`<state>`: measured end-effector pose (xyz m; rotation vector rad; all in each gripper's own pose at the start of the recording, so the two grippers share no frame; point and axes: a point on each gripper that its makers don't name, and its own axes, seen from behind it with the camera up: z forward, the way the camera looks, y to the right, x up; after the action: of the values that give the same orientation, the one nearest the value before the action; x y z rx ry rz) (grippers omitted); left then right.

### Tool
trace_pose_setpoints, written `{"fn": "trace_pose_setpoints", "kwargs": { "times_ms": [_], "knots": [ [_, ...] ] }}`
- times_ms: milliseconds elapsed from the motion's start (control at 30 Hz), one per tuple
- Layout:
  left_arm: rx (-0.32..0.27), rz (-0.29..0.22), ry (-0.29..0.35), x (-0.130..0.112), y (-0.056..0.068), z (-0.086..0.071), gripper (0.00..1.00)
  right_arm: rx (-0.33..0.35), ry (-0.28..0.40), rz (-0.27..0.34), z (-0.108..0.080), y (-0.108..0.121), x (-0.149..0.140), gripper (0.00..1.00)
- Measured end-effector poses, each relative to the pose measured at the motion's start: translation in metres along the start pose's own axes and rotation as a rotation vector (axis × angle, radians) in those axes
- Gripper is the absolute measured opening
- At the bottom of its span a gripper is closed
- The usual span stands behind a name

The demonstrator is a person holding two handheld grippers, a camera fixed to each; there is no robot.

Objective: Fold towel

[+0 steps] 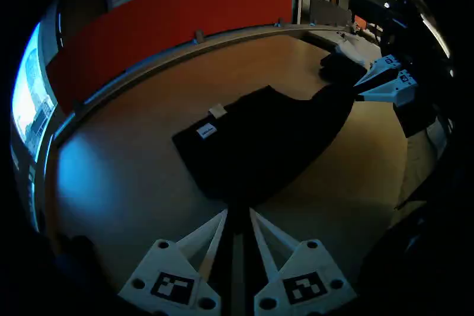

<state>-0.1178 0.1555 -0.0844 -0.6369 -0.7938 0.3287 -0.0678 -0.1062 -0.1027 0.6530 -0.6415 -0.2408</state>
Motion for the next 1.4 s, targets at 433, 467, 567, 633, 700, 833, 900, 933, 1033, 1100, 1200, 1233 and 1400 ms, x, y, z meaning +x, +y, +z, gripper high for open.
{"fn": "trace_pose_setpoints", "kwargs": {
  "times_ms": [433, 467, 567, 633, 700, 833, 900, 933, 1033, 1100, 1200, 1233, 1400],
  "knots": [
    [0.003, -0.013, 0.032, 0.023, 0.004, -0.033, 0.10, -0.010, 0.052, 0.020, -0.030, -0.003, 0.026, 0.12],
    [0.003, -0.014, 0.034, 0.024, 0.004, -0.035, 0.10, -0.010, 0.055, 0.020, -0.032, -0.004, 0.028, 0.12],
    [0.000, -0.017, 0.041, 0.027, 0.006, -0.040, 0.10, -0.011, 0.059, 0.019, -0.039, -0.005, 0.030, 0.13],
    [0.000, -0.018, 0.043, 0.027, 0.007, -0.043, 0.10, -0.010, 0.059, 0.019, -0.042, -0.007, 0.030, 0.13],
    [-0.001, -0.019, 0.042, 0.027, 0.008, -0.045, 0.10, -0.007, 0.060, 0.019, -0.046, -0.009, 0.031, 0.12],
    [-0.003, -0.021, 0.036, 0.025, 0.011, -0.049, 0.10, -0.002, 0.058, 0.018, -0.050, -0.011, 0.031, 0.12],
    [-0.004, -0.023, 0.033, 0.024, 0.013, -0.050, 0.10, -0.002, 0.056, 0.015, -0.050, -0.012, 0.031, 0.13],
    [-0.004, -0.025, 0.031, 0.023, 0.013, -0.050, 0.10, -0.002, 0.054, 0.013, -0.050, -0.012, 0.030, 0.13],
    [-0.004, -0.030, 0.027, 0.023, 0.014, -0.049, 0.10, -0.003, 0.049, 0.007, -0.049, -0.011, 0.030, 0.13],
    [-0.003, -0.035, 0.026, 0.024, 0.014, -0.049, 0.10, -0.004, 0.045, 0.004, -0.048, -0.010, 0.030, 0.13],
    [-0.002, -0.044, 0.022, 0.025, 0.013, -0.047, 0.10, -0.006, 0.038, 0.001, -0.045, -0.007, 0.029, 0.13],
    [-0.002, -0.048, 0.019, 0.025, 0.013, -0.046, 0.10, -0.005, 0.035, 0.001, -0.044, -0.007, 0.029, 0.13],
    [-0.003, -0.065, -0.001, 0.024, 0.011, -0.037, 0.10, -0.006, 0.011, -0.003, -0.034, 0.000, 0.024, 0.13]
  ]
}}
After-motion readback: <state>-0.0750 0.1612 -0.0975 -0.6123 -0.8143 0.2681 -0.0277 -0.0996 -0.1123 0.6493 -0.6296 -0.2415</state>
